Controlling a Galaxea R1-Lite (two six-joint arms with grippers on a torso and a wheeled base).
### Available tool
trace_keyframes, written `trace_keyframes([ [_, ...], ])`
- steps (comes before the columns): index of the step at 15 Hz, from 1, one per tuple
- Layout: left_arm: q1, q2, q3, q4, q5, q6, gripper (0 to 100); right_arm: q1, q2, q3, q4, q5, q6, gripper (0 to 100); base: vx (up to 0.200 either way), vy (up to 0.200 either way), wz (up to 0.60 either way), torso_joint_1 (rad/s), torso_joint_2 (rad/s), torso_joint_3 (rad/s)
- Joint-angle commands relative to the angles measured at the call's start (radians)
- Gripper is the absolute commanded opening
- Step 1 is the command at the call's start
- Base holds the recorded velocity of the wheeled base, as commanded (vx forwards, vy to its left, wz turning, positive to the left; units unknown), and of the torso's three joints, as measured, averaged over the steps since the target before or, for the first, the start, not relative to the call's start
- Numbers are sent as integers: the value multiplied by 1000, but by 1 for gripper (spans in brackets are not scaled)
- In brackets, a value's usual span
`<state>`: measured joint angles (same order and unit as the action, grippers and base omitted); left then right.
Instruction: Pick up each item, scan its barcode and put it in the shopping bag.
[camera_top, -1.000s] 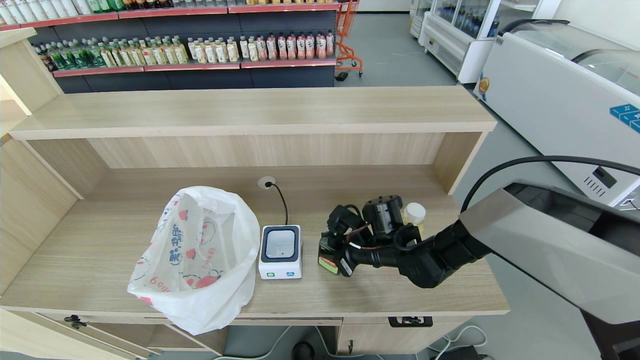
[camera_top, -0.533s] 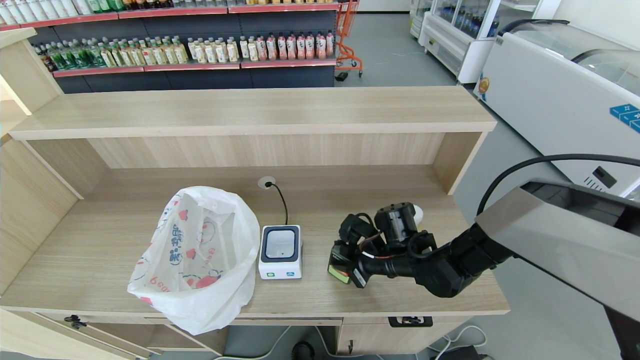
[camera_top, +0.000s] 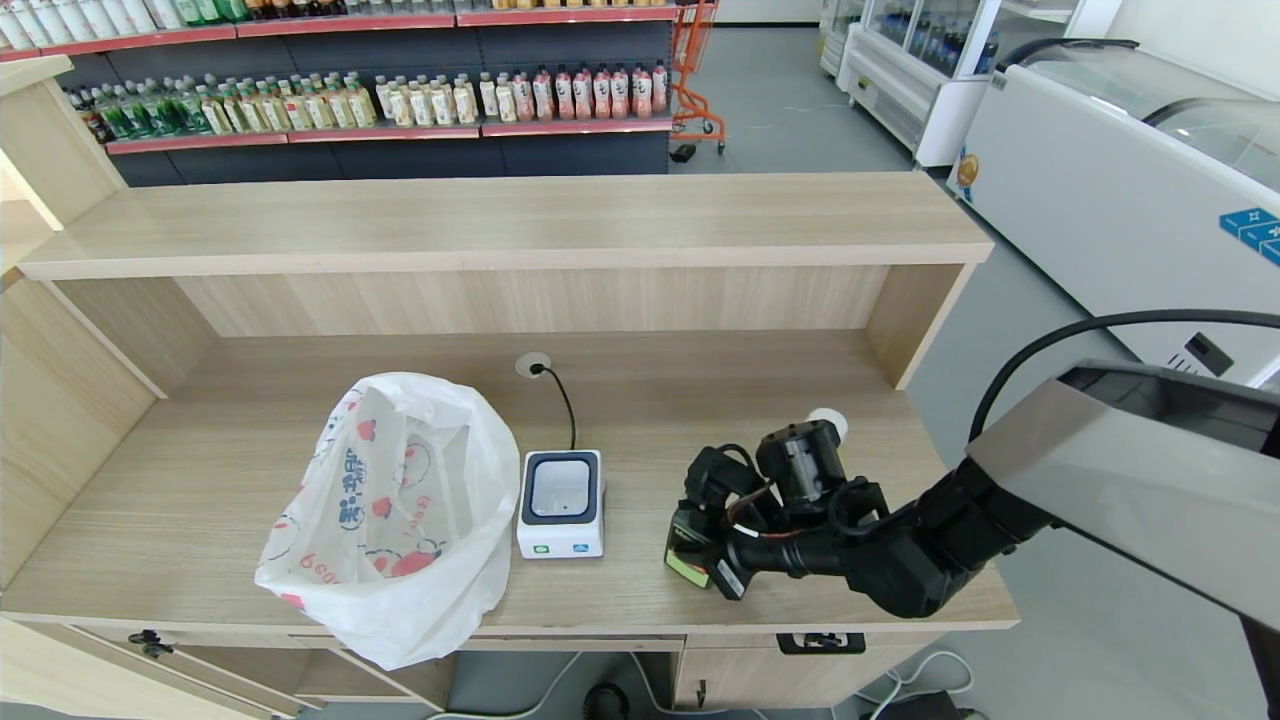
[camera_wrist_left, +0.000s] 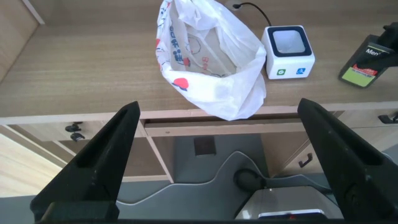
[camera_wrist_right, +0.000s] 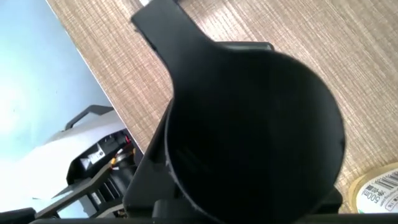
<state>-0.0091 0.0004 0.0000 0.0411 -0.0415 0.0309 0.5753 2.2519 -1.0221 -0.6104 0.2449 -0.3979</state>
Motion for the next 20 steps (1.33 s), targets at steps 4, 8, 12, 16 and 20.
trace_keyframes([
  [4,0,0,0,0,0,0,100,-8,-107,11,-2,-3,71,0,0,0,0,0,0,0],
  [8,0,0,0,0,0,0,100,-17,-258,5,9,8,294,0,0,0,0,0,0,0],
  [12,0,0,0,0,0,0,100,-121,-394,19,80,4,317,0,0,0,0,0,0,0],
  [16,0,0,0,0,0,0,100,-175,-489,4,95,24,337,0,0,0,0,0,0,0],
  [20,0,0,0,0,0,0,100,-166,-660,-47,97,63,356,0,0,0,0,0,0,0],
])
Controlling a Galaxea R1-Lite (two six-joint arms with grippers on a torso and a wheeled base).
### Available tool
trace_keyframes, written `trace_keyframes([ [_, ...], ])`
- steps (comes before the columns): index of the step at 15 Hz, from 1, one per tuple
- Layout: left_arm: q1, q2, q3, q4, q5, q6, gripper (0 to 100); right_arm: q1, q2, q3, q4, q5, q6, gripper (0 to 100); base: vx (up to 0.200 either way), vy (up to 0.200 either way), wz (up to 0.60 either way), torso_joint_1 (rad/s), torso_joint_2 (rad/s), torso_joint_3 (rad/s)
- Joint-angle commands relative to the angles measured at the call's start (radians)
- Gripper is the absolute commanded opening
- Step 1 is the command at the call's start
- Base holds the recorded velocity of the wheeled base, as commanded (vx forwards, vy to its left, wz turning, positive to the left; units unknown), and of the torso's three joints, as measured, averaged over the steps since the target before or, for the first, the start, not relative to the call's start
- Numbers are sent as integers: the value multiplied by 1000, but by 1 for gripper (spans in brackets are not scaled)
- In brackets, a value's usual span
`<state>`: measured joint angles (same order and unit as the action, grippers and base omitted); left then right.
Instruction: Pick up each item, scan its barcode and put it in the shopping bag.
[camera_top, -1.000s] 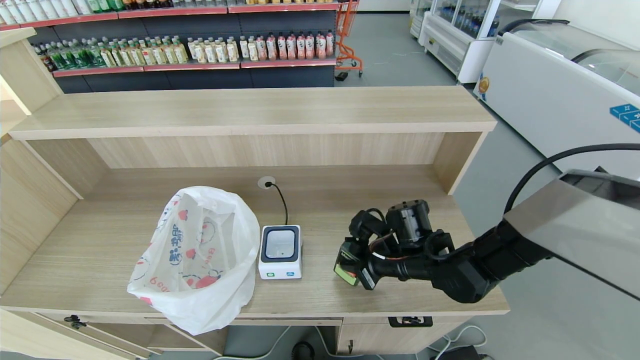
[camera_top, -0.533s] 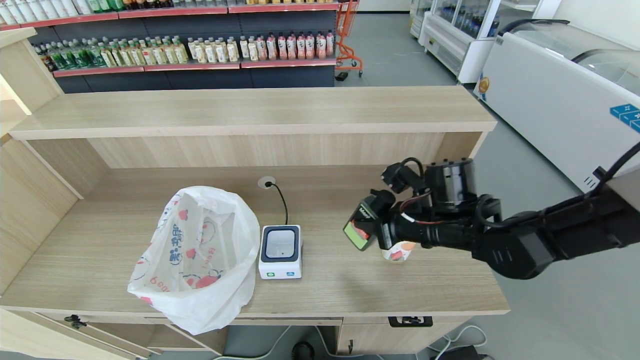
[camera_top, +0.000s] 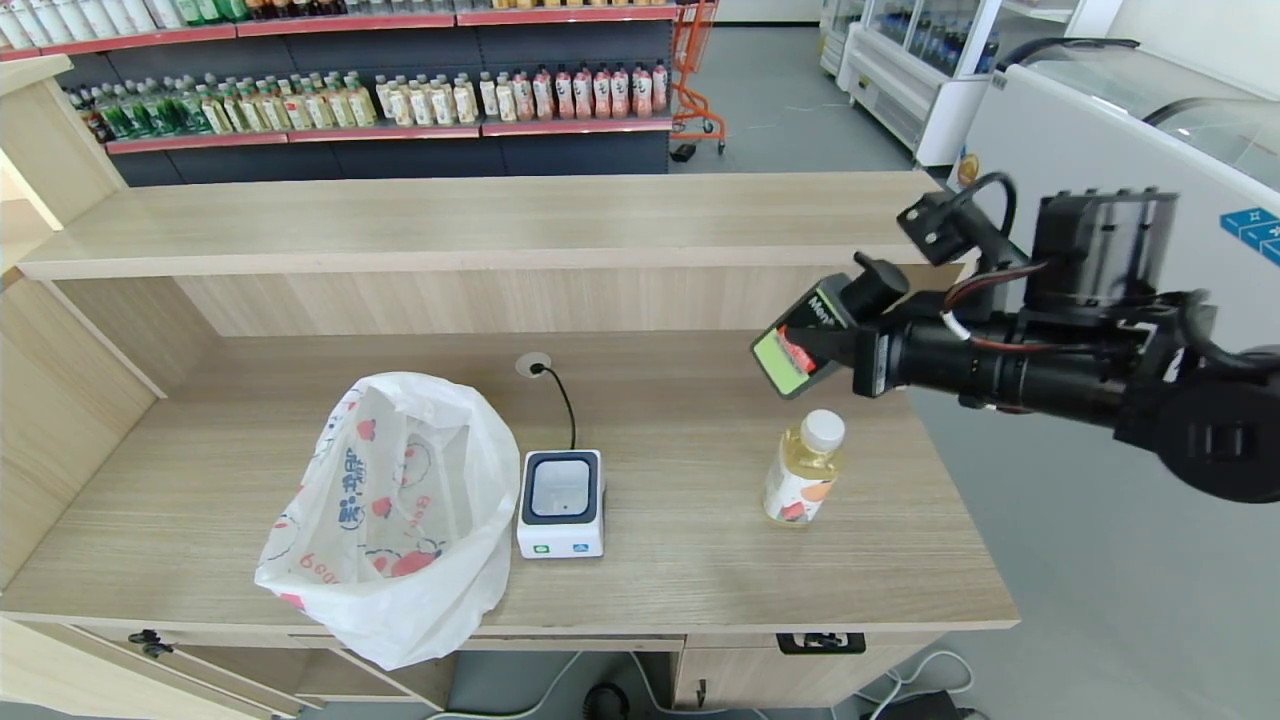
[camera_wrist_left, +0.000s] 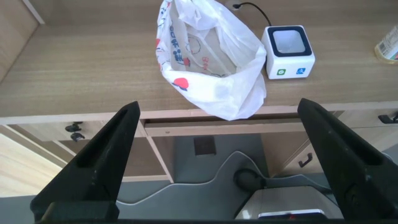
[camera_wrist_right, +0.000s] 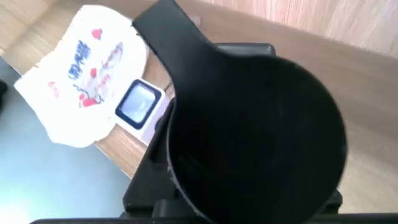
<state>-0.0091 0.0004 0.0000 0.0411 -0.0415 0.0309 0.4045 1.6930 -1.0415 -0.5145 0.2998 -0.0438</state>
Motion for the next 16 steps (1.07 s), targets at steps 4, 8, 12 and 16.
trace_keyframes([
  [4,0,0,0,0,0,0,100,33,-331,49,24,-1,-472,0,0,0,0,0,0,0],
  [8,0,0,0,0,0,0,100,-38,-535,202,67,272,-1274,0,0,0,0,0,0,0],
  [12,0,0,0,0,0,0,100,-49,-527,123,445,596,-1966,0,0,0,0,0,0,0],
  [16,0,0,0,0,0,0,100,-35,-526,126,481,611,-2372,0,0,0,0,0,0,0],
])
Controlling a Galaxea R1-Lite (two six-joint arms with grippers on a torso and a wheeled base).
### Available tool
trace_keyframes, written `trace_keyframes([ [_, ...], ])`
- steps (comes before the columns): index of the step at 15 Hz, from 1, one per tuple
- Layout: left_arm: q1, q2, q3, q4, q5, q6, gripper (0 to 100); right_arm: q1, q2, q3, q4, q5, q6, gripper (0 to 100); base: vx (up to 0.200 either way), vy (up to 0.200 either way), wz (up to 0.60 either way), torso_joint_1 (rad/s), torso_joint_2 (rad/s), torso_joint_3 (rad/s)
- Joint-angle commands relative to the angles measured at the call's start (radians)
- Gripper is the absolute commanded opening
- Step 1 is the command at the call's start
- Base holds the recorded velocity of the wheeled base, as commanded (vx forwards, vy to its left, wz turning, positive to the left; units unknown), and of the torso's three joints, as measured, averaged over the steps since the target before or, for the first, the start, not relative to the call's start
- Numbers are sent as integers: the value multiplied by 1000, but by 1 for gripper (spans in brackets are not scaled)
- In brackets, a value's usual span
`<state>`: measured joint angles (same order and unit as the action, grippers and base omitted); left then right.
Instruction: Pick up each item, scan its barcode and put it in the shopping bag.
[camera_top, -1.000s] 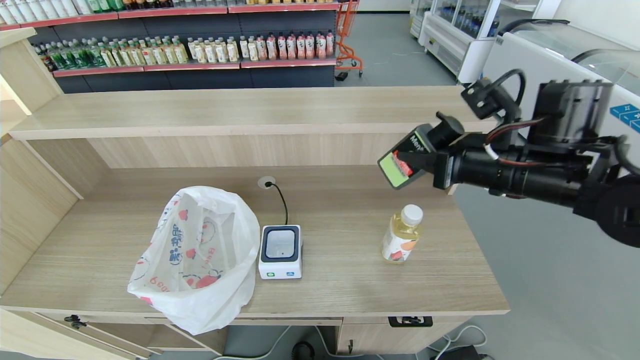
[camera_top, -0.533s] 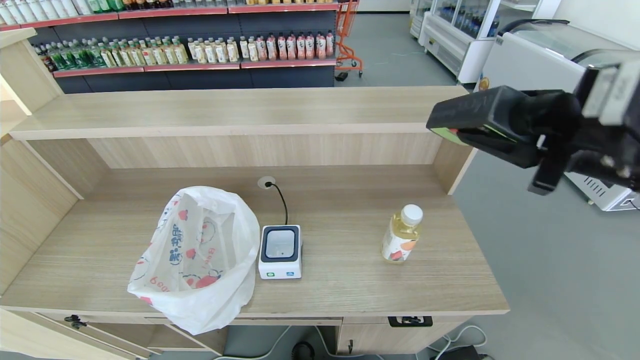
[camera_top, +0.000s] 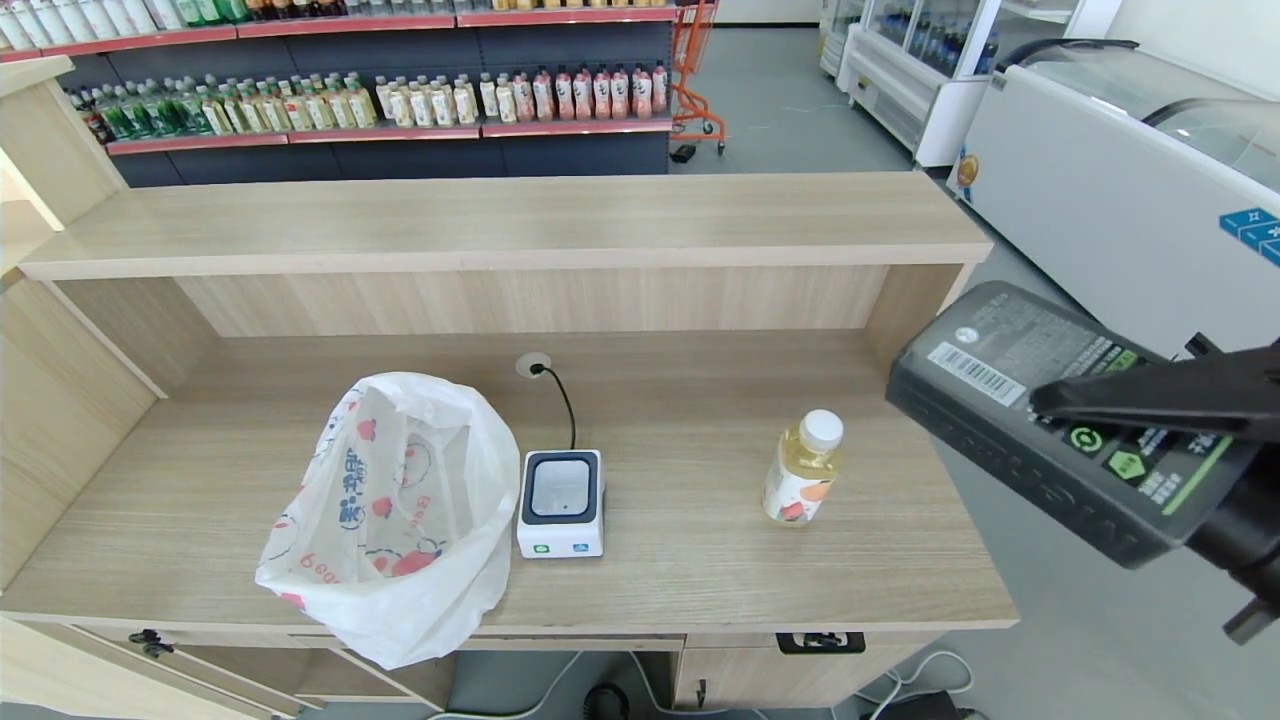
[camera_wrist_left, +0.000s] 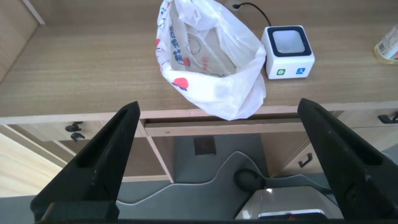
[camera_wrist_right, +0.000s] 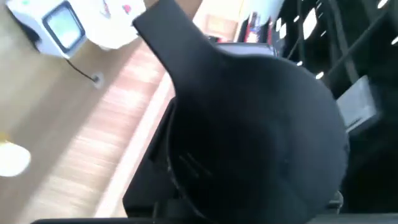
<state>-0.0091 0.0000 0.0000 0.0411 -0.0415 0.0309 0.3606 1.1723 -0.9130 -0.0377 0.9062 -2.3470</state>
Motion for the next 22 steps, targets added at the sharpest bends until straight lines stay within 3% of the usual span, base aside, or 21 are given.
trace_keyframes([
  [1,0,0,0,0,0,0,100,37,-10,5,10,5,-176,0,0,0,0,0,0,0],
  [3,0,0,0,0,0,0,100,57,-23,13,9,7,-319,0,0,0,0,0,0,0],
  [6,0,0,0,0,0,0,100,72,-36,3,-4,39,-400,0,0,0,0,0,0,0],
  [10,0,0,0,0,0,0,100,133,-36,-53,-169,42,-388,0,0,0,0,0,0,0],
  [14,0,0,0,-1,0,0,100,279,-36,-58,-168,42,-362,0,0,0,0,0,0,0],
  [22,0,0,0,0,0,0,100,261,-82,-50,-156,40,-327,0,0,0,0,0,0,0],
])
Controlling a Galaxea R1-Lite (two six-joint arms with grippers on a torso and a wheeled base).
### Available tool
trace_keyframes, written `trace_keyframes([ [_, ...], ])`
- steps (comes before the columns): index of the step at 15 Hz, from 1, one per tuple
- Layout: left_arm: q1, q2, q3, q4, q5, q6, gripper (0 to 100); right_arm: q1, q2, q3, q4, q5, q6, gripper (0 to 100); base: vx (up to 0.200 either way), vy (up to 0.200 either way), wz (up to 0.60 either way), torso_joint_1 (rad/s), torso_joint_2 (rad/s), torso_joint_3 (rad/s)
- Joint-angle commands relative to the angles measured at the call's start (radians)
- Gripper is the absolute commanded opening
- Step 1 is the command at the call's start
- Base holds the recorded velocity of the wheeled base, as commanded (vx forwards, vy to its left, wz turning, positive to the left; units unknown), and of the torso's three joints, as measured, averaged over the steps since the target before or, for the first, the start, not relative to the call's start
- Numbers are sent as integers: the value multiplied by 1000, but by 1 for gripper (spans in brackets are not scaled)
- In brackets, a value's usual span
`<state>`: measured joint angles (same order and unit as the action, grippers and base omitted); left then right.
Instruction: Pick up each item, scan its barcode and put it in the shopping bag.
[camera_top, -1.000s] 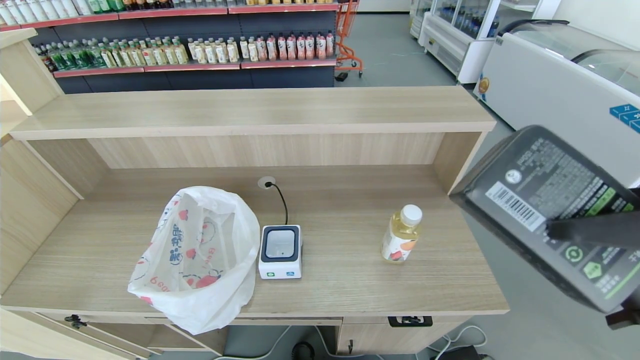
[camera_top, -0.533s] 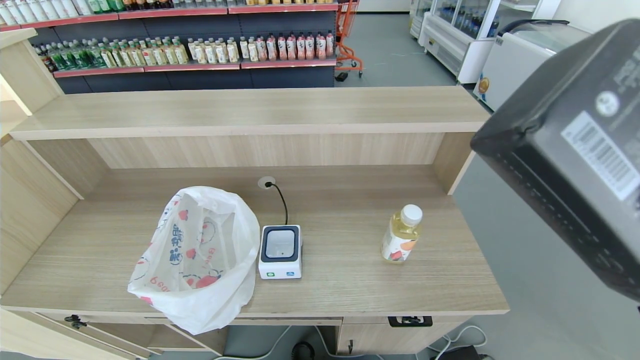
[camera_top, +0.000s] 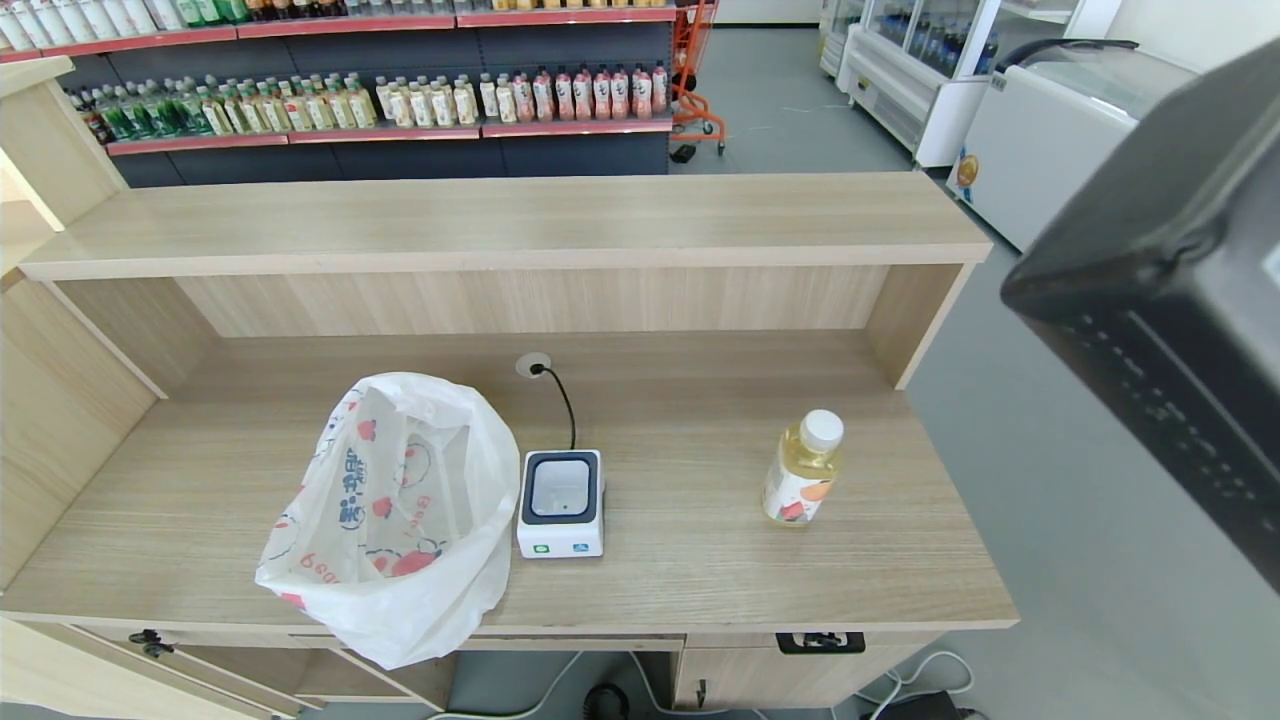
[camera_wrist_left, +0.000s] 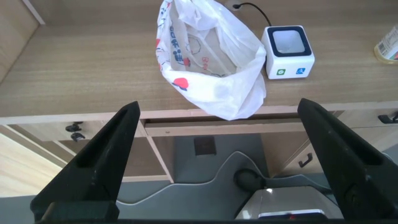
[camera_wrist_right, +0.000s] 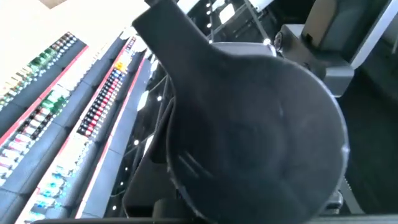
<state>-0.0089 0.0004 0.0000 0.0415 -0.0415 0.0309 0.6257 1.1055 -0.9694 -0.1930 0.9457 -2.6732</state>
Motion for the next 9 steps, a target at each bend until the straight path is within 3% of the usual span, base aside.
trace_keyframes([
  [1,0,0,0,0,0,0,100,-6,-27,12,4,1,-1,0,0,0,0,0,0,0],
  [4,0,0,0,0,0,0,100,-17,-52,31,86,-2,-11,0,0,0,0,0,0,0],
  [9,0,0,0,0,0,0,100,-17,-61,43,95,-2,-22,0,0,0,0,0,0,0],
])
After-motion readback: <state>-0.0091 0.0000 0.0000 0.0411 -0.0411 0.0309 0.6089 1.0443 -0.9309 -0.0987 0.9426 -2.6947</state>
